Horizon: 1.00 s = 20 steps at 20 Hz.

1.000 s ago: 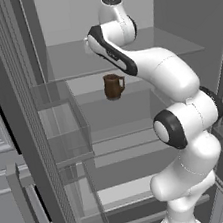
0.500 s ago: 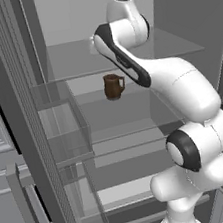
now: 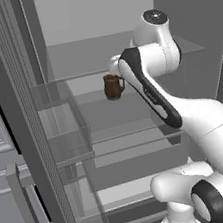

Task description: Grab a lemon wedge from the fridge and one ice cube from the ice bowl, and put them in the glass of lemonade.

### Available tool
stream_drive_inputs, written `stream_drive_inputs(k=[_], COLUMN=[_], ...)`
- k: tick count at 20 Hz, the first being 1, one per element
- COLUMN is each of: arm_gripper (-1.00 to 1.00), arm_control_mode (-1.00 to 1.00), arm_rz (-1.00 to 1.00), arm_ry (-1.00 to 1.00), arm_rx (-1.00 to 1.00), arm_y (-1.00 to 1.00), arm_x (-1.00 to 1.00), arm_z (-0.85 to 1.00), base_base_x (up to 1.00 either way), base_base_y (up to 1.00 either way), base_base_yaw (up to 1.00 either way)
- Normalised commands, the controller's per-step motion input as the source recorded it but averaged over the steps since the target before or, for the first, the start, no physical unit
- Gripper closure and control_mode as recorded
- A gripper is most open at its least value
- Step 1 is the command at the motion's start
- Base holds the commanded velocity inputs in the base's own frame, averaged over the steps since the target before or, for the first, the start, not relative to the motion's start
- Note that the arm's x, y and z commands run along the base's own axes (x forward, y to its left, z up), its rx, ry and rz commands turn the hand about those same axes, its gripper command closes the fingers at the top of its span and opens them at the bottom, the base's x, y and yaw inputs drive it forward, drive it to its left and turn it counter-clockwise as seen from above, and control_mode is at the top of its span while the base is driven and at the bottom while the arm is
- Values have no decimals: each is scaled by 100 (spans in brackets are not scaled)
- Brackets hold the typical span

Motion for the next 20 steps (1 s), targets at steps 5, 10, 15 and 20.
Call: stream_drive_inputs(k=[5,10,15,20], arm_gripper=[100,100,100,100], arm_control_mode=[-100,-100,-100,-100], arm_rz=[1,0,0,0], arm_ry=[16,20,13,8], arm_rx=[0,0,-3,0], arm_y=[-38,-31,-14,-3], arm_x=[-100,-100,-52,-12], arm_z=[-60,-75,-57,-17], base_base_x=[0,0,0,0], base_base_y=[0,0,0,0], base_base_yaw=[0,0,0,0])
